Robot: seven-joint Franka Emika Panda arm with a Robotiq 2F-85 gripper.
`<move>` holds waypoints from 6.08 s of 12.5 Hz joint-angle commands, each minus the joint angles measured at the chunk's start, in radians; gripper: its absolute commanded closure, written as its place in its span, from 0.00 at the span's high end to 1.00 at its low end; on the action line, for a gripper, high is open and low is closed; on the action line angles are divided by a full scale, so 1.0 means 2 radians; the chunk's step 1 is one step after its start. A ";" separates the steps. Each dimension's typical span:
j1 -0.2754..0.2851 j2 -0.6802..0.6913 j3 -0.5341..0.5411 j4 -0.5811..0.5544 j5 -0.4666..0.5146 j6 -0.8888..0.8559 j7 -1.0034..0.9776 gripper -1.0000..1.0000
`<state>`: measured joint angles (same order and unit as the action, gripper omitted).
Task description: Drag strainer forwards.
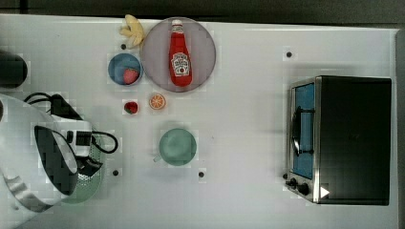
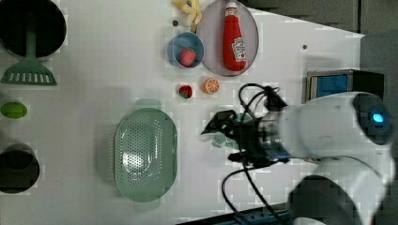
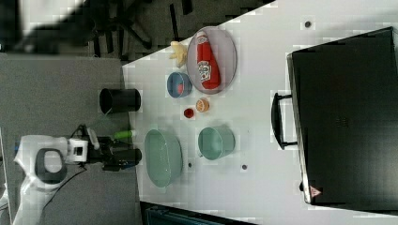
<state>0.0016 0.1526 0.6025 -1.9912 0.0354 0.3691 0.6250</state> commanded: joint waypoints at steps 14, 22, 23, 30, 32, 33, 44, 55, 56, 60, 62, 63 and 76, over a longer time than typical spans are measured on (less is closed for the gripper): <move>0.103 0.210 -0.064 -0.020 -0.013 0.323 0.279 1.00; 0.152 0.243 -0.122 0.020 -0.013 0.344 0.336 1.00; 0.152 0.252 -0.125 0.035 -0.013 0.345 0.336 1.00; 0.152 0.318 -0.146 0.148 -0.013 0.345 0.336 1.00; 0.152 0.339 -0.151 0.183 -0.013 0.344 0.336 1.00; 0.152 0.350 -0.154 0.201 -0.013 0.343 0.336 1.00; 0.150 0.425 -0.168 0.372 -0.013 0.333 0.336 1.00; 0.122 0.294 -0.174 0.386 -0.015 0.087 0.160 1.00; 0.114 0.279 -0.178 0.379 -0.015 0.058 0.138 1.00; 0.073 0.213 -0.199 0.330 -0.015 -0.017 0.031 1.00; 0.049 0.168 -0.209 0.296 -0.015 -0.032 -0.041 1.00; 0.037 0.143 -0.215 0.278 -0.015 -0.036 -0.072 1.00; -0.014 -0.007 -0.296 0.226 -0.015 -0.139 -0.240 1.00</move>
<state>-0.0535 0.1393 -0.0178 -1.5322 0.0108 0.0944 0.2014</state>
